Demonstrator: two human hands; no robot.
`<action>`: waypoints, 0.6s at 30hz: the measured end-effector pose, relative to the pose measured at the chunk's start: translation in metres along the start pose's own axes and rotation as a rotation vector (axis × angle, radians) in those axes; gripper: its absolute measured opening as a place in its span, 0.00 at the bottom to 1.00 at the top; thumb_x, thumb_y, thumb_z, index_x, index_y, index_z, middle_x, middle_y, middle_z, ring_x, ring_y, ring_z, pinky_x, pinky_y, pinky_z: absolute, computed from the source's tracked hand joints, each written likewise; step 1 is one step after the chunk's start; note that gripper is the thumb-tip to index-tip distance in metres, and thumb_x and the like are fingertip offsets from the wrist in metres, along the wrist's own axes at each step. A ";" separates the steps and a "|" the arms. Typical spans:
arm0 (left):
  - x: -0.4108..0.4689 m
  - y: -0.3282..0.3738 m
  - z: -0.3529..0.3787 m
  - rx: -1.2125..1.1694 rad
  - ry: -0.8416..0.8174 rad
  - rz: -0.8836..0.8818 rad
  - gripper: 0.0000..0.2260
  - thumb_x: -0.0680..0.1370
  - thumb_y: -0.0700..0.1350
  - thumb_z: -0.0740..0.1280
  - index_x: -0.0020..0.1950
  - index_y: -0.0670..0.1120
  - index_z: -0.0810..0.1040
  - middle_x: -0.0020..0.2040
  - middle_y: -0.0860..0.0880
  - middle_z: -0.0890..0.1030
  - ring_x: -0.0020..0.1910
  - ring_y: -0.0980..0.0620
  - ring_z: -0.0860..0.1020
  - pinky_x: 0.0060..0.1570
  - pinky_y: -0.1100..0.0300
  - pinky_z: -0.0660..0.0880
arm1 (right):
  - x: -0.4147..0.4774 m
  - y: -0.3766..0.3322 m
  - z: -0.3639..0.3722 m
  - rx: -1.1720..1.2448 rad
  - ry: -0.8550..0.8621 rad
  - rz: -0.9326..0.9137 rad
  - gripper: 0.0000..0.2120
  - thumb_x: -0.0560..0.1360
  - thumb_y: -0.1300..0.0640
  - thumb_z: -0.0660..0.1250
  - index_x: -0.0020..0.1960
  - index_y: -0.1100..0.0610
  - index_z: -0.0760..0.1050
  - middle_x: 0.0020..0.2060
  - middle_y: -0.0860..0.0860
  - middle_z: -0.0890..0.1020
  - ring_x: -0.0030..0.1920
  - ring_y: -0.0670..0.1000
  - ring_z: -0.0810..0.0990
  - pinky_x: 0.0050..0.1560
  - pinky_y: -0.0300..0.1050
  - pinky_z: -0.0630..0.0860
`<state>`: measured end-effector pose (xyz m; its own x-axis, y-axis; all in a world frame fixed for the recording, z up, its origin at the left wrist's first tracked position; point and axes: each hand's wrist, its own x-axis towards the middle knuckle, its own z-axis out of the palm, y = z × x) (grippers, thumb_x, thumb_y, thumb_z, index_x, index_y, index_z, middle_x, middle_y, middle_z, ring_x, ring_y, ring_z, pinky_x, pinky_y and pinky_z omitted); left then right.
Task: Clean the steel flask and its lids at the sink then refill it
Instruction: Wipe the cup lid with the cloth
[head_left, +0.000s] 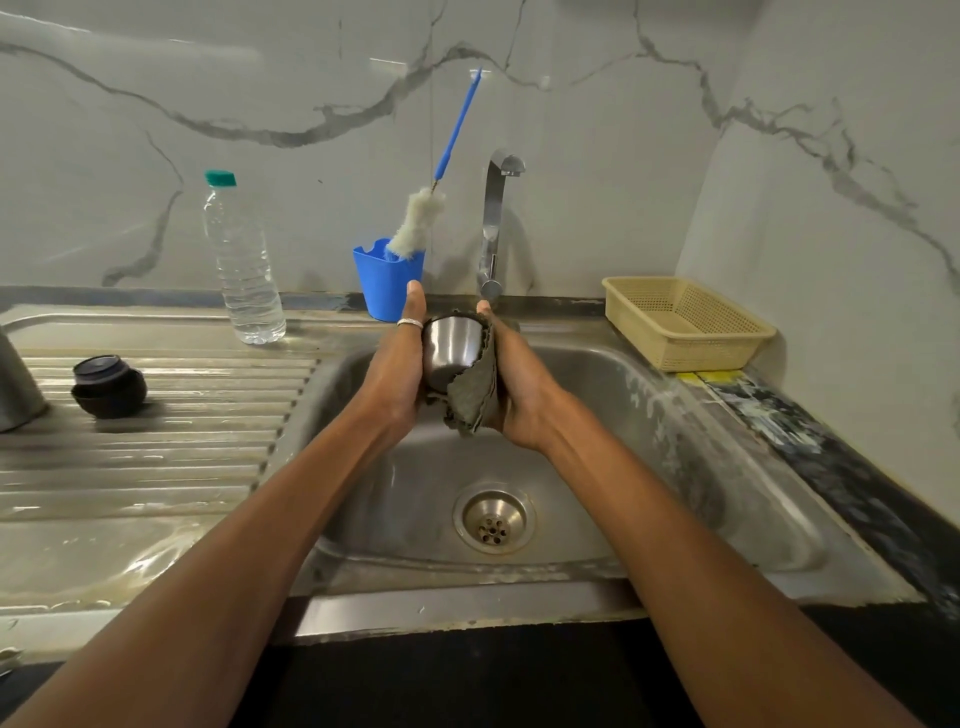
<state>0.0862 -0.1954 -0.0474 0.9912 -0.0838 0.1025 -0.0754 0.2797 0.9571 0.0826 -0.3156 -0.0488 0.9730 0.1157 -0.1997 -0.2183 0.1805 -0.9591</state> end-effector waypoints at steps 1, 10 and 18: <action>0.002 -0.001 -0.003 0.040 0.009 0.009 0.23 0.84 0.64 0.55 0.55 0.50 0.82 0.49 0.49 0.87 0.50 0.51 0.86 0.54 0.53 0.80 | -0.001 -0.002 0.001 0.024 -0.020 0.004 0.30 0.81 0.33 0.56 0.64 0.56 0.81 0.51 0.56 0.87 0.51 0.57 0.85 0.44 0.48 0.80; 0.026 -0.016 -0.025 0.194 0.145 -0.032 0.26 0.84 0.64 0.53 0.44 0.46 0.79 0.38 0.46 0.82 0.40 0.48 0.78 0.41 0.56 0.74 | 0.002 -0.004 -0.002 -0.147 -0.009 -0.066 0.19 0.77 0.60 0.66 0.65 0.68 0.77 0.58 0.65 0.83 0.59 0.64 0.82 0.66 0.62 0.76; 0.019 -0.022 -0.013 0.183 0.122 -0.328 0.30 0.83 0.68 0.49 0.50 0.47 0.80 0.45 0.46 0.85 0.46 0.48 0.82 0.49 0.51 0.79 | 0.001 -0.001 -0.007 -0.464 0.363 -0.222 0.07 0.75 0.66 0.64 0.48 0.59 0.80 0.44 0.55 0.84 0.45 0.51 0.82 0.38 0.40 0.76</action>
<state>0.1086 -0.1906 -0.0702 0.9706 -0.0227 -0.2396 0.2406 0.0814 0.9672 0.0842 -0.3227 -0.0497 0.9726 -0.2296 0.0365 -0.0325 -0.2900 -0.9565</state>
